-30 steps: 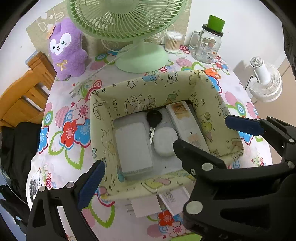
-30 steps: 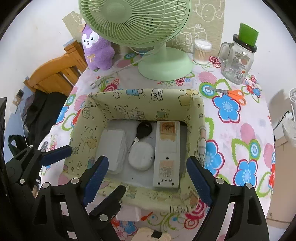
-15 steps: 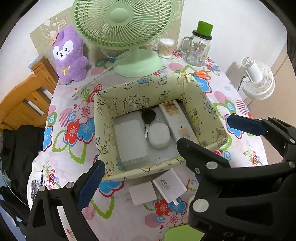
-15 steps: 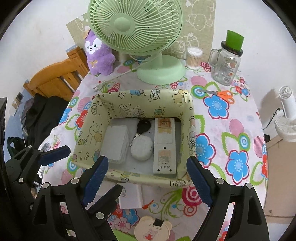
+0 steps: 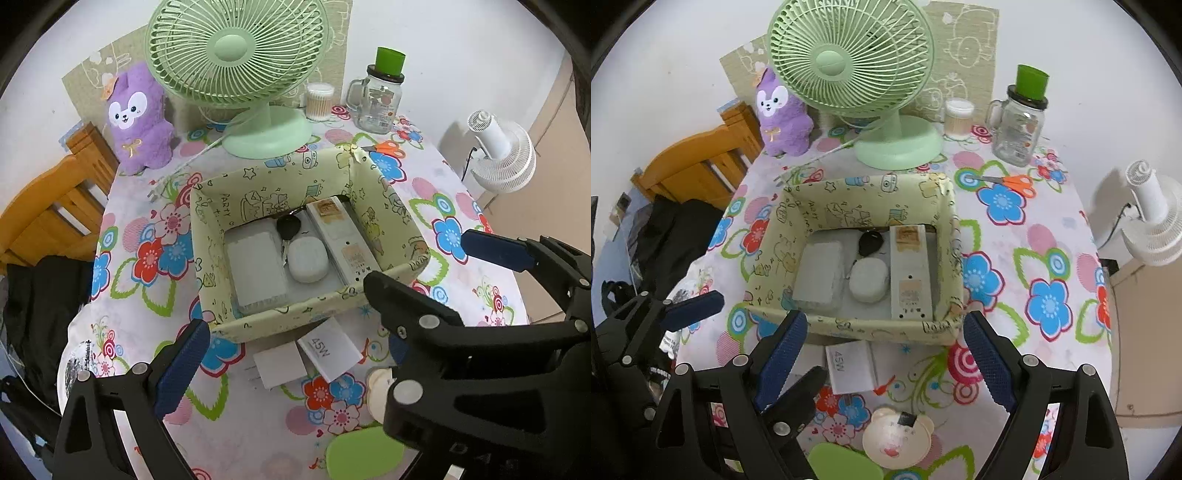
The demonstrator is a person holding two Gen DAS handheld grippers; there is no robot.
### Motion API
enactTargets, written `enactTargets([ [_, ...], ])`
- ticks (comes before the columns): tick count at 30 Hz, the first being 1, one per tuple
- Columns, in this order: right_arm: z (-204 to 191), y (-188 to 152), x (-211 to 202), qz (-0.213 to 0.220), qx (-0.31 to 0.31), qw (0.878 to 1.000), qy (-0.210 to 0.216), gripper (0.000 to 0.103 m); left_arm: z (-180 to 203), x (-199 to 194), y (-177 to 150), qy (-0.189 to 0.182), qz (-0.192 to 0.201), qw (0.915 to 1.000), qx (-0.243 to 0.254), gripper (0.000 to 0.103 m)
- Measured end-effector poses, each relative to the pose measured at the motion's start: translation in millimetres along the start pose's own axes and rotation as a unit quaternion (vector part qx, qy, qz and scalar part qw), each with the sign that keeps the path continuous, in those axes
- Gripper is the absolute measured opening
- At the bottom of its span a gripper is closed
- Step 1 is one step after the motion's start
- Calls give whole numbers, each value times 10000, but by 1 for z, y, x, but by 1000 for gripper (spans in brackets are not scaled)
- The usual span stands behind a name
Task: Organize rigid objects
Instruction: 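Withdraw both tools from the box back toward the two white chargers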
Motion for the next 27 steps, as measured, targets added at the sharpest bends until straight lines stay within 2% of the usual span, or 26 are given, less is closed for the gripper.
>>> enactTargets([
  [11, 4, -18, -21, 179, 188, 9993, -250, 89, 10, -15, -11, 10, 69, 9998, 174, 98],
  [15, 7, -25, -26, 211, 276, 9987, -373, 89, 11, -17, -17, 73, 62, 9997, 234, 93],
  [18, 6, -32, -29, 242, 282, 9983, -444, 89, 10, -16, -23, 96, 17, 9997, 239, 93],
  [27, 10, -50, -33, 255, 332, 9981, -450, 89, 10, -14, -39, 28, 33, 9998, 193, 93],
])
Point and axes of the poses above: each gripper's, at about its wrist camera, not at the fingertips, and x roughly the way its jaws point, z to its right, y to its top, the point moved 2 cm from there along x, roughly the way its jaws point, and after that the axes turned 13 degrees about x, right-handed, at the moved point
